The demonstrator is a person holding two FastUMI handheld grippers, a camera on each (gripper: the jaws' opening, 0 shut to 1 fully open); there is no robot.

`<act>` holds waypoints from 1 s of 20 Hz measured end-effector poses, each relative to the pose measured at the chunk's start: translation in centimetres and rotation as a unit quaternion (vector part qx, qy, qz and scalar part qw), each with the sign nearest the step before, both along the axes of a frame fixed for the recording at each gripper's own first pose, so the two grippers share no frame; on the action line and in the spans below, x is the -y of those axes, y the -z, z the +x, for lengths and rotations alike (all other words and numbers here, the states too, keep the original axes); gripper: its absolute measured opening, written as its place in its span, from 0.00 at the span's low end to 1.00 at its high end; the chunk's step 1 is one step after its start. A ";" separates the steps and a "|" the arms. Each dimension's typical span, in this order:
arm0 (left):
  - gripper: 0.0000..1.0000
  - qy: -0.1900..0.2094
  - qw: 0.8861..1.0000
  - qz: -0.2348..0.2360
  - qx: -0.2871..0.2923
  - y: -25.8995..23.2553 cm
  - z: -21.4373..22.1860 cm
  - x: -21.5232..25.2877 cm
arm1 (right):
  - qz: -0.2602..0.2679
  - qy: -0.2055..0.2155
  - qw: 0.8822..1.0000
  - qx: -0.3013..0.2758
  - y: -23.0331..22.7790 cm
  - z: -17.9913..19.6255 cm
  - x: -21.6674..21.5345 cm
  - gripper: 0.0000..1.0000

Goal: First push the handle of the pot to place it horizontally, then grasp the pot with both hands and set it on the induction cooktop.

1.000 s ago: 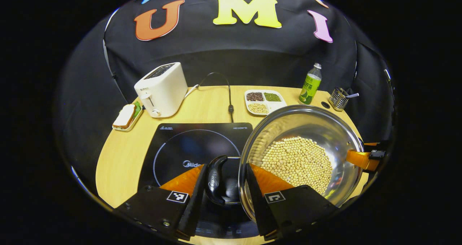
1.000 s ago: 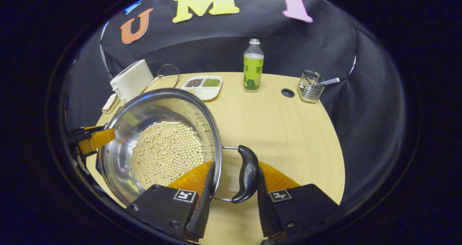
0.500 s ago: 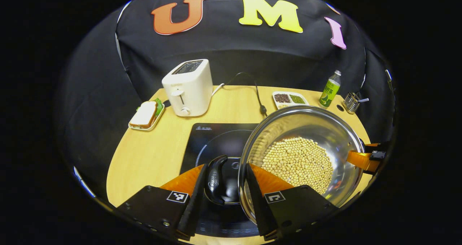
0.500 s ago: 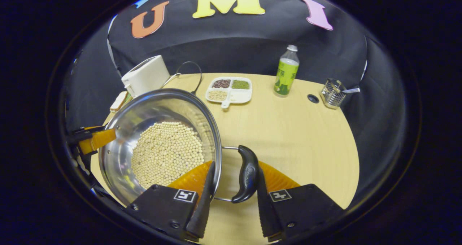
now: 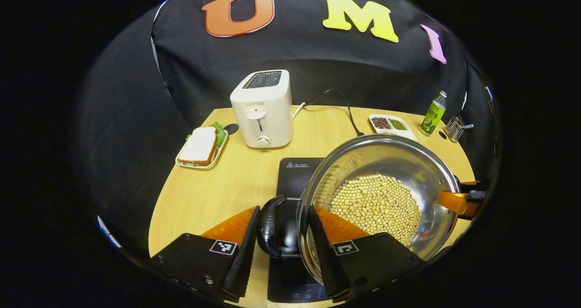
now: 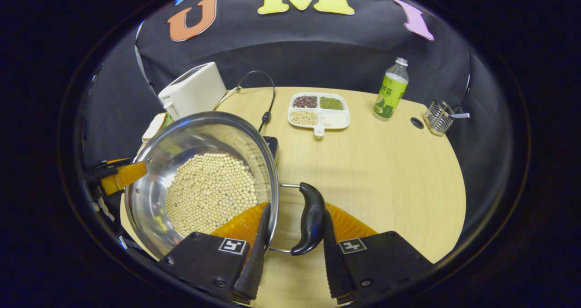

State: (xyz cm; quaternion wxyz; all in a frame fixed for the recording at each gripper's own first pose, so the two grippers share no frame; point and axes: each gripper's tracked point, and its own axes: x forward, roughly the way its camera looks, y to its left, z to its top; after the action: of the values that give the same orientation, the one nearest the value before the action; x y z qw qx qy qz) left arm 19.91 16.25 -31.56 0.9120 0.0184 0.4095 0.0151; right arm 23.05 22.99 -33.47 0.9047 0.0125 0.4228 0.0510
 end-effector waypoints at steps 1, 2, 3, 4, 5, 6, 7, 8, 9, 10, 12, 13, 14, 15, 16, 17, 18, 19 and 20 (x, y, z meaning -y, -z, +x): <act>0.61 -0.001 1.000 0.001 0.000 0.1 0.1 -0.5 | -0.001 0.000 1.000 -0.001 0.1 0.2 -0.6 0.58; 0.61 -0.002 1.000 0.001 -0.002 0.4 0.2 -1.0 | -0.003 0.000 1.000 -0.002 0.2 0.3 -1.0 0.58; 0.61 -0.005 1.000 0.001 -0.004 0.5 0.1 -1.4 | -0.003 0.000 1.000 0.001 0.1 0.5 -1.3 0.58; 0.61 -0.004 1.000 0.001 0.001 0.5 0.4 -1.5 | -0.004 -0.001 1.000 0.002 0.3 0.6 -1.5 0.58; 0.61 -0.002 1.000 0.003 0.002 0.5 0.4 -1.6 | -0.001 0.000 1.000 0.006 0.3 0.7 -1.6 0.58; 0.61 0.003 1.000 0.004 0.002 0.5 0.4 -1.6 | 0.000 0.000 1.000 0.005 0.4 0.7 -1.6 0.58; 0.61 0.007 1.000 0.003 0.008 0.6 0.5 -1.5 | -0.002 0.000 1.000 0.005 0.4 0.7 -1.5 0.58; 0.61 0.012 1.000 0.003 0.011 0.7 0.6 -1.5 | -0.006 0.001 1.000 0.006 0.4 0.7 -1.5 0.58; 0.61 0.016 1.000 0.004 0.018 0.6 0.7 -1.6 | -0.008 0.003 1.000 0.006 0.4 0.5 -1.5 0.58; 0.62 0.019 1.000 0.007 0.020 0.8 0.8 -1.5 | -0.007 0.005 1.000 0.008 0.4 0.5 -1.5 0.58; 0.62 0.020 0.999 0.009 0.026 0.7 0.9 -1.5 | -0.010 0.001 1.000 0.009 0.5 0.4 -1.5 0.58; 0.62 0.020 0.999 0.009 0.028 0.7 0.9 -1.5 | -0.011 0.000 1.000 0.008 0.5 0.4 -1.4 0.58; 0.62 0.021 0.999 0.011 0.030 0.7 0.9 -1.5 | -0.012 0.000 1.000 0.008 0.5 0.3 -1.5 0.58; 0.62 0.022 0.999 0.011 0.033 0.8 0.9 -1.5 | -0.011 0.001 1.000 0.009 0.5 0.4 -1.4 0.58; 0.62 0.022 0.999 0.011 0.037 0.8 0.9 -1.5 | -0.010 0.002 1.000 0.012 0.5 0.4 -1.5 0.58; 0.62 0.023 0.999 0.011 0.040 0.8 0.9 -1.5 | -0.009 0.003 1.000 0.014 0.5 0.4 -1.5 0.58; 0.62 0.020 0.999 0.010 0.043 0.7 1.0 -1.5 | -0.010 0.003 1.000 0.017 0.5 0.5 -1.5 0.58; 0.62 0.020 0.999 0.011 0.044 0.8 1.1 -1.5 | -0.010 0.004 1.000 0.018 0.5 0.5 -1.5 0.58; 0.62 0.020 0.999 0.012 0.046 0.7 1.1 -1.5 | -0.010 0.006 1.000 0.018 0.5 0.4 -1.5 0.58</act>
State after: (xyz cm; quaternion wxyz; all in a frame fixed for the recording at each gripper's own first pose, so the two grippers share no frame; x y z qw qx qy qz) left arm 21.02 17.75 -32.27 0.9298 0.0363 0.3662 0.0028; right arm 23.46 24.50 -33.98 0.9127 0.0048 0.4065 0.0410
